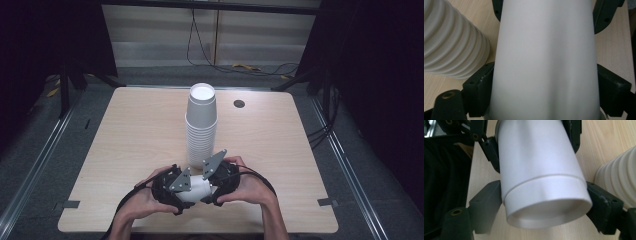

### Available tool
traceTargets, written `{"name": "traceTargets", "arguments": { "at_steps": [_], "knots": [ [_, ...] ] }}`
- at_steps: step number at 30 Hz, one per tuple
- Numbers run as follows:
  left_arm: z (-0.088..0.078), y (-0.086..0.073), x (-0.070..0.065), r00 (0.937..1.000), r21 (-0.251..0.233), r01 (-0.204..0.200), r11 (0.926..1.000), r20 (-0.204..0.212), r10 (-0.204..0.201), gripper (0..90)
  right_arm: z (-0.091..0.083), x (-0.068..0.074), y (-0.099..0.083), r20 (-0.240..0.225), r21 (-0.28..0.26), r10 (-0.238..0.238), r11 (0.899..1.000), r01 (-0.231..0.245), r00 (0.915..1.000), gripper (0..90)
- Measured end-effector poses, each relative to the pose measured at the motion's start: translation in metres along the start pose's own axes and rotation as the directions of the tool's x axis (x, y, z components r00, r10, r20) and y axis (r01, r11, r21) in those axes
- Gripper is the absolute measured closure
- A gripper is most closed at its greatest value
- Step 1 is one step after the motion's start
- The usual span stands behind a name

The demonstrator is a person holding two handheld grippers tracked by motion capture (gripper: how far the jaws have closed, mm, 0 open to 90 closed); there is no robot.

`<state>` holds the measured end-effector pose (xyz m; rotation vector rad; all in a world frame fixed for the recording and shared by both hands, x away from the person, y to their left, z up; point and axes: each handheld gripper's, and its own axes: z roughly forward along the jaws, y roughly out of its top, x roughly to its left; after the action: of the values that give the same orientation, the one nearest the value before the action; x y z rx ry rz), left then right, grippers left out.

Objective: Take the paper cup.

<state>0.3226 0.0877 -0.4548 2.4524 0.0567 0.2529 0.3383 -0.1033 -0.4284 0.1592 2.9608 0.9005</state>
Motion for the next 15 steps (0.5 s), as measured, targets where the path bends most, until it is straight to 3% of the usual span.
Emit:
{"name": "traceTargets", "arguments": {
  "at_steps": [7,10,15],
  "knots": [
    [0.0046,0.0056,-0.003,0.9998,-0.004,-0.017,0.9998,0.002,0.017,15.2,-0.0031,0.0023,-0.0007,-0.006,-0.001,-0.005,1.0,0.005,1.0,21.7],
    [0.0039,0.0072,-0.003,0.9996,0.018,-0.028,0.9995,0.011,0.027,15.3,-0.0026,0.002,-0.001,-0.009,0.013,-0.003,1.0,0.003,1.0,21.9],
    [0.0023,0.0068,-0.0029,0.9995,-0.012,-0.029,0.9995,0.013,0.029,15.3,-0.0073,0.0036,0.0001,-0.011,0.01,-0.007,1.0,0.007,0.9999,23.5]
  ]
}}
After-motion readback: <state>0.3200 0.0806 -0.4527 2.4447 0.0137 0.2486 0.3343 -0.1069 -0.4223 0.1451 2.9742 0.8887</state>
